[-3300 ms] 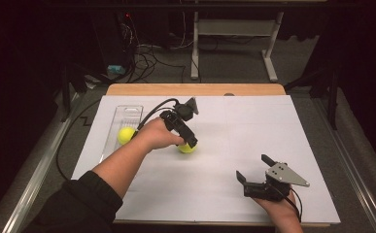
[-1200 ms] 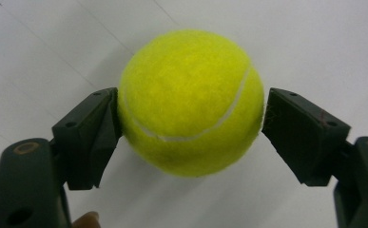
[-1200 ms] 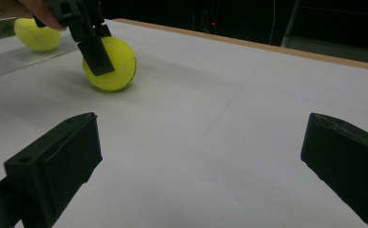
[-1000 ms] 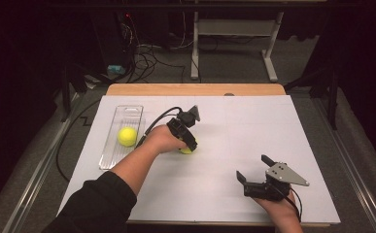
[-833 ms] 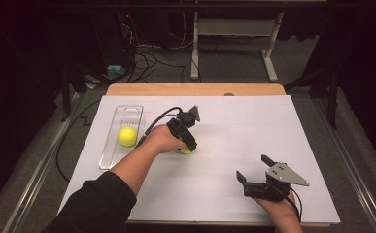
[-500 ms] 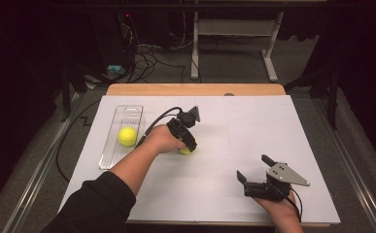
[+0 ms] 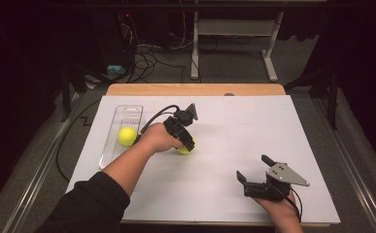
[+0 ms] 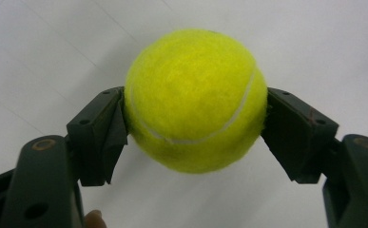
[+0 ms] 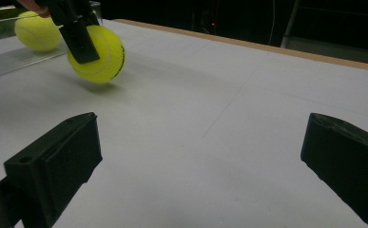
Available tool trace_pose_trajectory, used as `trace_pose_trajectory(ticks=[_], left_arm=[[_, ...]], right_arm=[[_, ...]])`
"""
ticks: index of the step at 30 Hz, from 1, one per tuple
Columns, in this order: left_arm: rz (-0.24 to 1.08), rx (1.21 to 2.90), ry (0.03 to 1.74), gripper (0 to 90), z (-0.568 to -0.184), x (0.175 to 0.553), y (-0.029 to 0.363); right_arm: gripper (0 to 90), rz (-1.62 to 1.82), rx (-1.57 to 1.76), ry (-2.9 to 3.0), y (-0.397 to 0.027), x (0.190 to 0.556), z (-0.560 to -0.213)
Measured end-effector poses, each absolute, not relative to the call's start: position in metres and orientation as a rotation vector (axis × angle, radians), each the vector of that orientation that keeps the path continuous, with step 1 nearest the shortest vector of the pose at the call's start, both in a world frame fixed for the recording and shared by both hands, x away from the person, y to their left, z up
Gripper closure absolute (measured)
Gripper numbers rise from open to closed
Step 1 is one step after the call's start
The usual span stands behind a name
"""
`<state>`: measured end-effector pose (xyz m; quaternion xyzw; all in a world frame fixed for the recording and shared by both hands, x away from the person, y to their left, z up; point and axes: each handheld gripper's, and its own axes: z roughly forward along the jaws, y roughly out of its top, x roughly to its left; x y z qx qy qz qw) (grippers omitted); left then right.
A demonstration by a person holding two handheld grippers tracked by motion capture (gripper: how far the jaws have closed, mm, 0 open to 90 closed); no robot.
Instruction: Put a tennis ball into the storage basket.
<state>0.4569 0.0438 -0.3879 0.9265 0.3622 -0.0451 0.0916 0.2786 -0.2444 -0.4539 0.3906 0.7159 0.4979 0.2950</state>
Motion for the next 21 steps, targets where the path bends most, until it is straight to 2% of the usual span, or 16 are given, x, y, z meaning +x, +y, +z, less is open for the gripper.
trace_pose_trajectory(ticks=[21], left_arm=[[-0.141,2.741,1.062,27.6,-0.372,0.447,0.055]], right_arm=[[0.0,1.321,1.035,1.910,-0.244,0.278,-0.454]])
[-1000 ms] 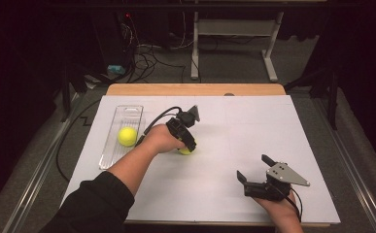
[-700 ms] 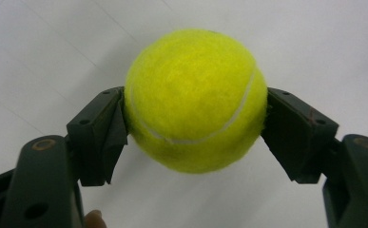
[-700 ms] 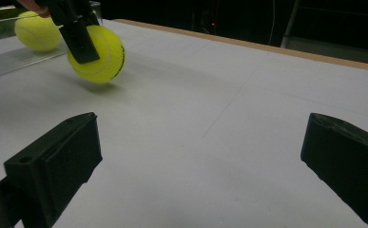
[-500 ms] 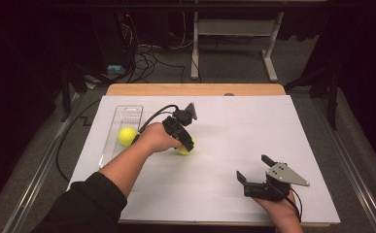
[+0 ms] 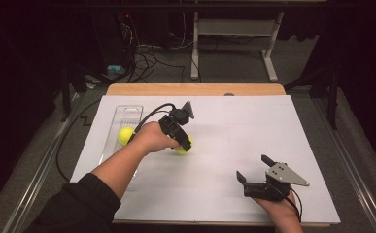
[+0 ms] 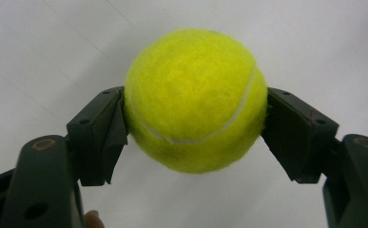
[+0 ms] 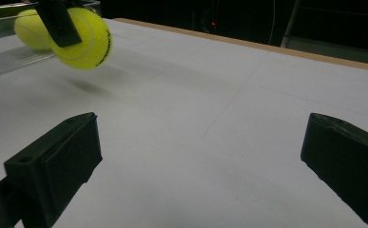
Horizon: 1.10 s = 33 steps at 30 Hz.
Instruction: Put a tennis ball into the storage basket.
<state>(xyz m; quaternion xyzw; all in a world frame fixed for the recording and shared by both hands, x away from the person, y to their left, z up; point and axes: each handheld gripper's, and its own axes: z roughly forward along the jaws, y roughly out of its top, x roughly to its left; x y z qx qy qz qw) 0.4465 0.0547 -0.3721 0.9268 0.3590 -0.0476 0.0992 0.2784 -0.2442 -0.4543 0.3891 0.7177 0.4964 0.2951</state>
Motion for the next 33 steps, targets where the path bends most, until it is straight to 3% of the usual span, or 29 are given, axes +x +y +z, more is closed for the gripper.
trace_pose_trajectory(ticks=[33], left_arm=[[-0.148,2.703,1.108,27.7,-0.347,0.441,0.086]], right_arm=[[0.0,1.319,1.038,1.911,-0.244,0.279,-0.455]])
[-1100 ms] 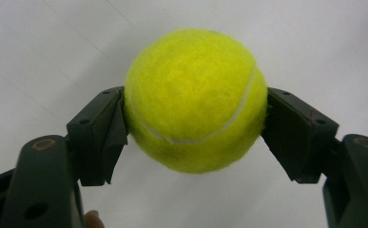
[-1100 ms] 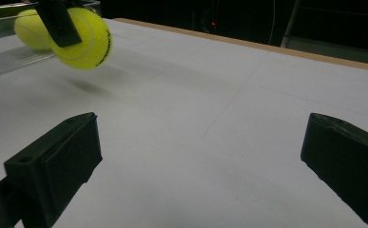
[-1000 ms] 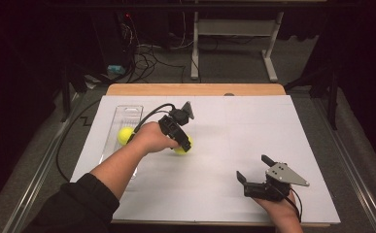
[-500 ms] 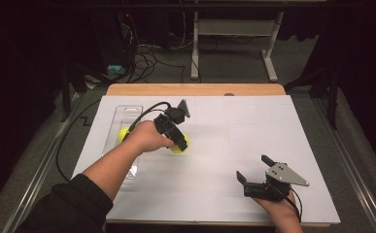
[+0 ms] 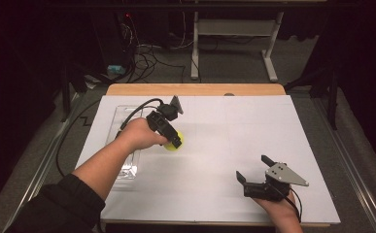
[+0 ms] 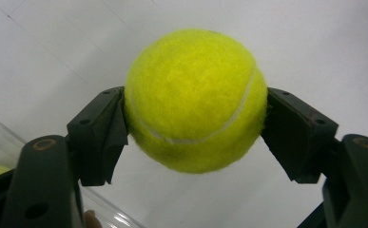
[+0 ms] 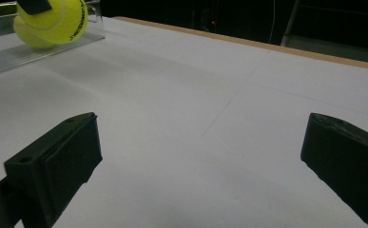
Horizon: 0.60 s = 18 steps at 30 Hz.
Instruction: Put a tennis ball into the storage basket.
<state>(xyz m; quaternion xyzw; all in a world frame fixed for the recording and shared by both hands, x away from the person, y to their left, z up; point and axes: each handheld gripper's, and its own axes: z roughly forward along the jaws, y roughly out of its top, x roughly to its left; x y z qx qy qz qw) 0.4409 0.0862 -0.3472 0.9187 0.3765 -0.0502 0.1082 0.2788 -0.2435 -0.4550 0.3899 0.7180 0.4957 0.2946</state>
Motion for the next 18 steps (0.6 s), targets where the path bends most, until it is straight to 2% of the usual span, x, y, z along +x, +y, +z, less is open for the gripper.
trace_pose_trajectory(ticks=[18], left_arm=[[-0.150,2.688,1.147,27.8,-0.340,0.442,0.110]], right_arm=[[0.0,1.318,1.041,1.912,-0.243,0.279,-0.455]])
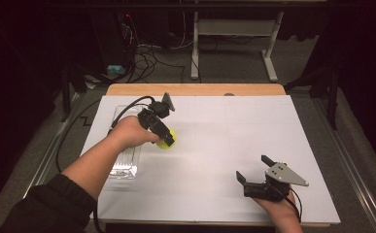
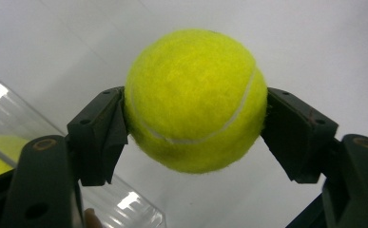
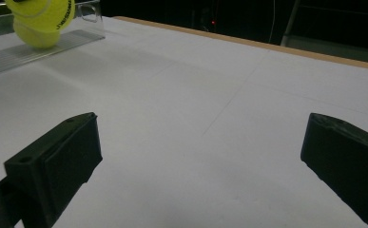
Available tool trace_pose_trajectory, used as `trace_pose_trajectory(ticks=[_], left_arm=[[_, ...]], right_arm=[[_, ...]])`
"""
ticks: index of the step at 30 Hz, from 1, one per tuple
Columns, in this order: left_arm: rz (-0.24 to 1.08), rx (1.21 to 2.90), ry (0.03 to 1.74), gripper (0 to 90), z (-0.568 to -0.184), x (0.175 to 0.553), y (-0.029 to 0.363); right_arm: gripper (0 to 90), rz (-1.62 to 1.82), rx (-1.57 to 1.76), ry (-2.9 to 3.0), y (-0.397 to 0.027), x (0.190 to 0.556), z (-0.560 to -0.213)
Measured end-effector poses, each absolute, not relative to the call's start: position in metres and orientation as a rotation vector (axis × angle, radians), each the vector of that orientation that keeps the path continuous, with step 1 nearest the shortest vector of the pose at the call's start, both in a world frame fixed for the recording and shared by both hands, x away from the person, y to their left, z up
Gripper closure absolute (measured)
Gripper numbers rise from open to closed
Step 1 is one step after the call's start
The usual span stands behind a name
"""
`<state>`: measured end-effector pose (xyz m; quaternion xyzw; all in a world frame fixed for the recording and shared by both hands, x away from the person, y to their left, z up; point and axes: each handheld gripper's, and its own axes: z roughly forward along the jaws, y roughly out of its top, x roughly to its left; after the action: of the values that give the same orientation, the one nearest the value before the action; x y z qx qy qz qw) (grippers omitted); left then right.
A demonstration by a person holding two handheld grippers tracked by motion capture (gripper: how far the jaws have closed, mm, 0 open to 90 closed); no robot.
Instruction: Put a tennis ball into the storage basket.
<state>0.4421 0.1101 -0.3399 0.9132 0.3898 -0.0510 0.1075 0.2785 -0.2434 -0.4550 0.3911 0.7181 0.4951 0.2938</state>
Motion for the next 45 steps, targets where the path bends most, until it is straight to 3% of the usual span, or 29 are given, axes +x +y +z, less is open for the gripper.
trace_pose_trajectory(ticks=[45], left_arm=[[-0.081,2.647,1.328,27.9,-0.313,0.436,0.201]], right_arm=[[0.0,1.317,1.043,1.913,-0.243,0.278,-0.455]])
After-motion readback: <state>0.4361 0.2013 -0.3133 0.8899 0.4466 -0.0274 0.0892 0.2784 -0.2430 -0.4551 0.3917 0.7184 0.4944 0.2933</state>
